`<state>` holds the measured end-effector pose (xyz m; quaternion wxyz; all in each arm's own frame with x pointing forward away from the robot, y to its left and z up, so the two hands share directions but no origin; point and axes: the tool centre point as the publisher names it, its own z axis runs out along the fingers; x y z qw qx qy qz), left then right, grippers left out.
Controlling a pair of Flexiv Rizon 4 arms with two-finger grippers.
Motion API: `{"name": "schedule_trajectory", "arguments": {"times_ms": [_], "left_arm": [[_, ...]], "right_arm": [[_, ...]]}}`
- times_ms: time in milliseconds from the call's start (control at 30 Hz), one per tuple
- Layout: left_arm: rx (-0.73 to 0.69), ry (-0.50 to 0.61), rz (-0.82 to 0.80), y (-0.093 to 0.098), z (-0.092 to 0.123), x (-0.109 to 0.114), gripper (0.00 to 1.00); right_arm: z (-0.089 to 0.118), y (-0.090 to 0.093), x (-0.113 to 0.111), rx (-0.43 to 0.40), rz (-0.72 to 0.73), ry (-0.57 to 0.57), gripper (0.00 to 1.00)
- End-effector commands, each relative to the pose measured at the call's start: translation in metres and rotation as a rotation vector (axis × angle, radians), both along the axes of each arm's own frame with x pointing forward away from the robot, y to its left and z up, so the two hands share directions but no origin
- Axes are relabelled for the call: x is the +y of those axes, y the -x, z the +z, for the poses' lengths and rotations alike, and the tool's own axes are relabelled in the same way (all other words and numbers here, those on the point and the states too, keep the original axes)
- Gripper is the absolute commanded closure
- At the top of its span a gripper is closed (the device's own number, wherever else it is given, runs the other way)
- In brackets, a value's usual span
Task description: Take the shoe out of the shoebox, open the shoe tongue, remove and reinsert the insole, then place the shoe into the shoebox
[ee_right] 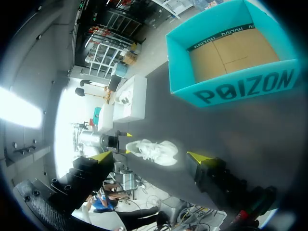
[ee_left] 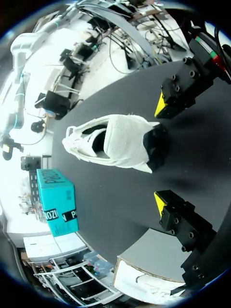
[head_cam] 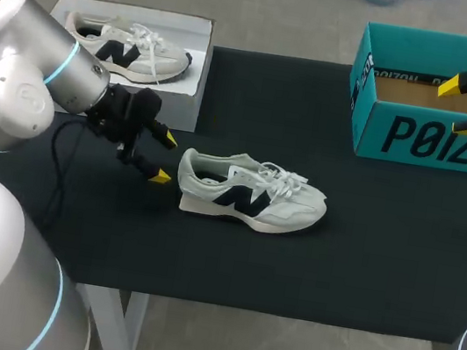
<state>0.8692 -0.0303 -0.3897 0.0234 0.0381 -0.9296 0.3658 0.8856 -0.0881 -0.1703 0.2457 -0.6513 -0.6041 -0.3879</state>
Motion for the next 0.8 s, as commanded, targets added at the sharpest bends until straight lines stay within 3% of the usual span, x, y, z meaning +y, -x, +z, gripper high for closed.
{"name": "schedule_trajectory", "arguments": {"times_ms": [33, 400, 800], "left_arm": [[0.039, 0.014, -0.028, -0.003, -0.011, -0.009, 0.00], [0.067, 0.043, -0.095, 0.008, -0.024, -0.033, 0.00], [0.028, 0.088, -0.142, 0.016, -0.039, -0.043, 0.00]], "right_arm": [[0.000, 0.000, 0.000, 0.001, 0.000, 0.003, 0.00], [0.000, 0.000, 0.000, 0.001, 0.000, 0.003, 0.00], [0.000, 0.000, 0.000, 0.001, 0.000, 0.003, 0.00]]}}
